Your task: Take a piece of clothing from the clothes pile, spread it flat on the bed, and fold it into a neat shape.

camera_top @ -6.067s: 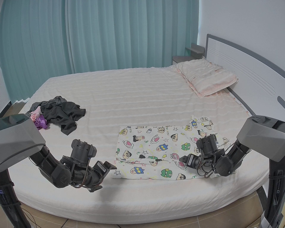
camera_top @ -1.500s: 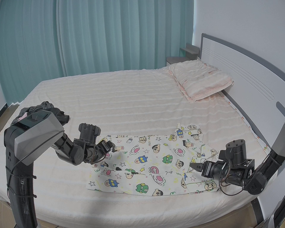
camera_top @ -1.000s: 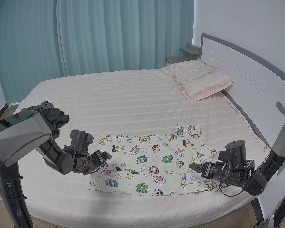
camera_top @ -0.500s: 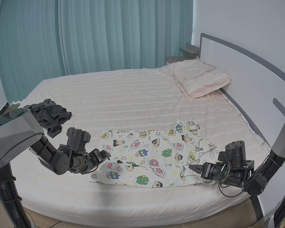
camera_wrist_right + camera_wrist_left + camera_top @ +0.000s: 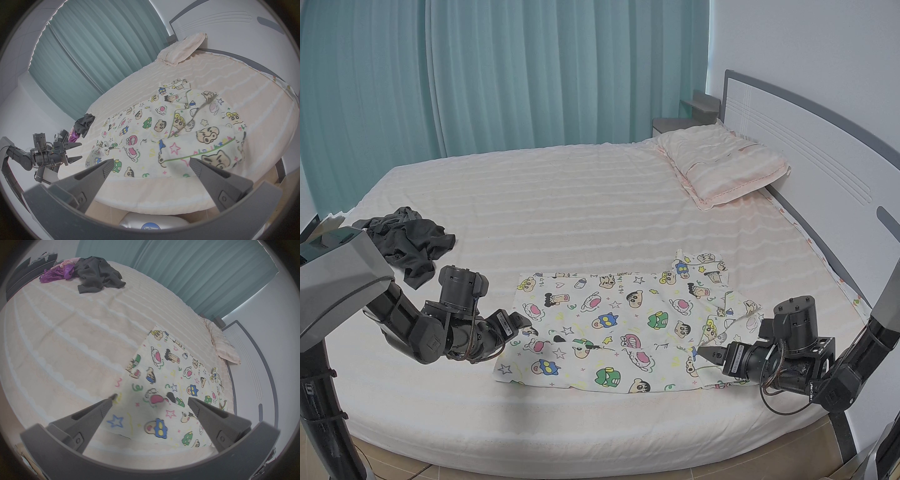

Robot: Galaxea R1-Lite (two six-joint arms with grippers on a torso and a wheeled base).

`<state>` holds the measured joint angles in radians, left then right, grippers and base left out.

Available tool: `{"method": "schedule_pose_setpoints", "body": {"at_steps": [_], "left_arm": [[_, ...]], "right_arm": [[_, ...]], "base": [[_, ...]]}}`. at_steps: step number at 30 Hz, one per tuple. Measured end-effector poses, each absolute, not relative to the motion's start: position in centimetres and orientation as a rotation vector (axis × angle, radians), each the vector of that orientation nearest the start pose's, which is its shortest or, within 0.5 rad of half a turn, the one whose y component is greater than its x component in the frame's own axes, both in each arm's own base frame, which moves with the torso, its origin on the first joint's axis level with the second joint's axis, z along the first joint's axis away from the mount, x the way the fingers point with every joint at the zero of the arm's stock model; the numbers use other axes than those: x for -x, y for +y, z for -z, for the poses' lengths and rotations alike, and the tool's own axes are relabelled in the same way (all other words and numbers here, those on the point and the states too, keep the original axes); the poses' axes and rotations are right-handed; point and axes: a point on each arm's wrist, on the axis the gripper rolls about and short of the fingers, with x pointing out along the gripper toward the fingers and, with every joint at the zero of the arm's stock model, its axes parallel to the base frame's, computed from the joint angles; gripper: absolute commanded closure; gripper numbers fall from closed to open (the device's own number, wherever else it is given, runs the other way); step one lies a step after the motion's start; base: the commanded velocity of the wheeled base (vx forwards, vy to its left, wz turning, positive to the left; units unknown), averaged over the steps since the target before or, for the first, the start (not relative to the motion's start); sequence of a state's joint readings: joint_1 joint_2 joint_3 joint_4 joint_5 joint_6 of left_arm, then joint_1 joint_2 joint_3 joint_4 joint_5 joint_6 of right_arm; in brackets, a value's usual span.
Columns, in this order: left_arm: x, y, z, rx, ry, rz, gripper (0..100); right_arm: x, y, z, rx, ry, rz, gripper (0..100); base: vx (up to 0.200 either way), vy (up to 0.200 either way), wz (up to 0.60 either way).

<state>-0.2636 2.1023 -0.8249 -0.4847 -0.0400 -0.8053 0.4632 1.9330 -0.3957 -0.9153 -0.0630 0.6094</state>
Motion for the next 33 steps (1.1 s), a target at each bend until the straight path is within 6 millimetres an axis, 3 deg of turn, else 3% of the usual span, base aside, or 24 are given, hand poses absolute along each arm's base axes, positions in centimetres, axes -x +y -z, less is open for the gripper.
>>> {"method": "schedule_pose_setpoints", "body": {"at_steps": [6, 19, 33], "left_arm": [[-33.5, -9.2, -3.5, 0.578, 0.879, 0.029, 0], [-33.5, -9.9, -1.2, 0.262, 0.943, 0.367, 0], [-33.6, -9.9, 0.9, 0.254, 0.965, 0.416, 0]], "right_arm": [[-24.2, 12.0, -4.8, -0.418, 0.701, -0.192, 0], [-23.7, 12.1, -4.6, -0.408, 0.716, -0.199, 0], [-23.7, 12.1, -4.6, -0.407, 0.717, -0.202, 0]], "base": [[0.0, 0.0, 0.0], [0.0, 0.0, 0.0], [0.0, 0.0, 0.0]]}}
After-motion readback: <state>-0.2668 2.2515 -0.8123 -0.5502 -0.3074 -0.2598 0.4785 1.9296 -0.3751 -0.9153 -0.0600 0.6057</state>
